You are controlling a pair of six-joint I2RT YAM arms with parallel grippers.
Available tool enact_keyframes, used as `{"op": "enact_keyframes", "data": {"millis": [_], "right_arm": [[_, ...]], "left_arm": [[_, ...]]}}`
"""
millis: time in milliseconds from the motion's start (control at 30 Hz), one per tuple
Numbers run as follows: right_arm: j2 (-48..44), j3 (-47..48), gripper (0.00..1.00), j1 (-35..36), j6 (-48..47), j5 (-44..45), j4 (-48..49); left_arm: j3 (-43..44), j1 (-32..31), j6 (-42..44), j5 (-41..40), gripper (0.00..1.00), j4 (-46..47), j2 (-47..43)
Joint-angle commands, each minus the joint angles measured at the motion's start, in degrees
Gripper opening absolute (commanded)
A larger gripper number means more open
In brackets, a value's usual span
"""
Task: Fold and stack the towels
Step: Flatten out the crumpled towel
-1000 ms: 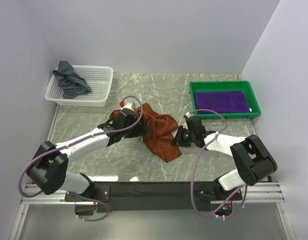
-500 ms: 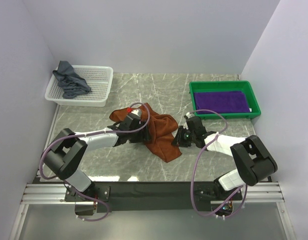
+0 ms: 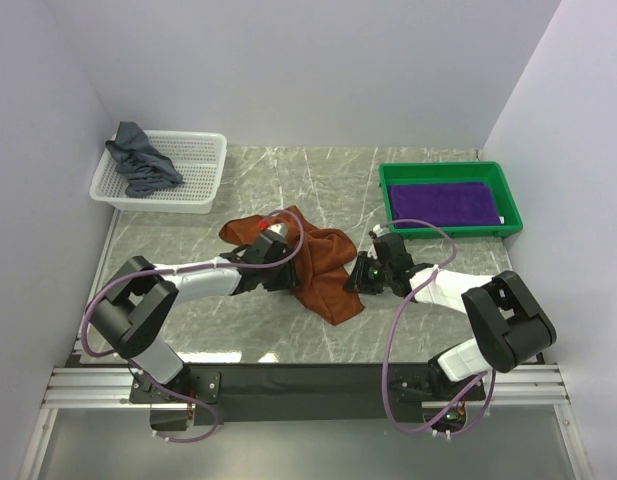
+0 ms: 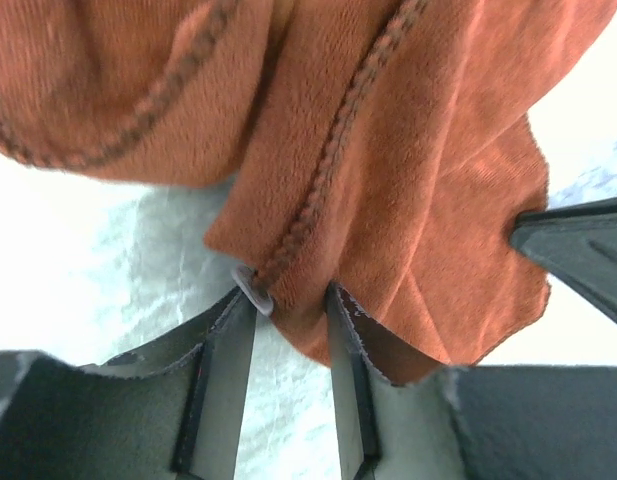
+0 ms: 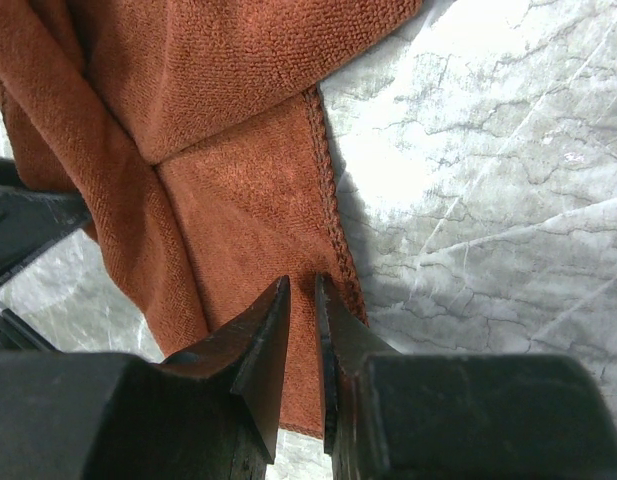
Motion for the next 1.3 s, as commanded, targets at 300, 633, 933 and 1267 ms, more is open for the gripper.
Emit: {"op": "enact_keyframes", "data": {"millis": [300, 633, 933, 1267], "right_arm": [[0.1, -2.0, 0.25, -0.2, -1.4, 2.8, -4.4], [-0.5, -2.5, 0.24, -0.3, -1.2, 3.3, -4.4], [-1.3, -1.8, 0.24, -0.3, -1.3, 4.9, -6.3], [-3.5, -2.2, 0.25, 0.8, -1.7, 8.0, -12.9]], "left_arm": [[6.2, -3.8, -1.4, -3.5, 0.39, -6.6, -3.5], [9.3, -4.4, -1.8, -7.6, 0.08, -10.1, -1.9], [11.1, -4.3, -4.0, -15.0, 0.01, -25.4, -5.7], [12.0, -4.4, -10.0, -23.6, 0.02, -56.4, -16.0]]}}
